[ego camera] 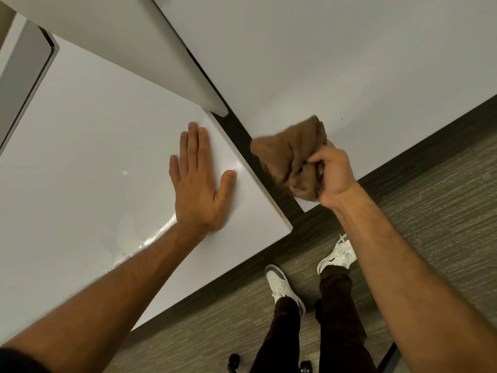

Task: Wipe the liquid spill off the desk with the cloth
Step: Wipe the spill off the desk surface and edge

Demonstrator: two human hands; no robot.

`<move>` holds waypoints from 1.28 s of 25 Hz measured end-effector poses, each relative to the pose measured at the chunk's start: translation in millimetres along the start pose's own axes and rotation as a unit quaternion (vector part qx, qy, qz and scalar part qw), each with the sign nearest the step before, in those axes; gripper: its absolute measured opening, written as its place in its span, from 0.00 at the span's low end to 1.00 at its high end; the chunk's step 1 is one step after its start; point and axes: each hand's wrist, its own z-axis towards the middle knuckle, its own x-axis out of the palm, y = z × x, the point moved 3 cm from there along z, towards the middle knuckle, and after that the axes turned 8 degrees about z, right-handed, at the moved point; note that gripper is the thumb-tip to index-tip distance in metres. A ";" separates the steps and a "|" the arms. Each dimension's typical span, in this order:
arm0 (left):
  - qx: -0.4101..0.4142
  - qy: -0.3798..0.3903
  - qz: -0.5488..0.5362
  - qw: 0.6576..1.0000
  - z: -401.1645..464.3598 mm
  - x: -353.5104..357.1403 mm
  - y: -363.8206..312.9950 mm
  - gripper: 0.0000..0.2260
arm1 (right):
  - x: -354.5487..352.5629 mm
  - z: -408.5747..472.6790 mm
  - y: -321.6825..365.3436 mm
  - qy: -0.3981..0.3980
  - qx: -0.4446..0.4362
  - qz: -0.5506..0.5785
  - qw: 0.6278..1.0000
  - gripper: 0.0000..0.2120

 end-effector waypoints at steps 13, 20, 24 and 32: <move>-0.002 -0.004 0.000 1.000 -1.2 -0.1 0.4 0.38 | 21.1 -34.9 -42.1 0.025 0.021 -0.140 0.990 0.11; -0.003 -0.012 -0.005 1.000 -1.3 6.9 3.5 0.38 | -0.4 -97.7 -52.1 0.013 -0.020 -0.144 0.989 0.13; 0.003 -0.013 -0.007 1.000 -3.3 8.6 4.8 0.38 | -20.8 -132.8 -50.7 -0.031 -0.018 -0.031 0.999 0.18; 0.012 -0.004 -0.002 1.000 -1.8 5.0 4.3 0.35 | 70.5 -8.7 -5.7 0.024 -0.036 -0.187 0.981 0.14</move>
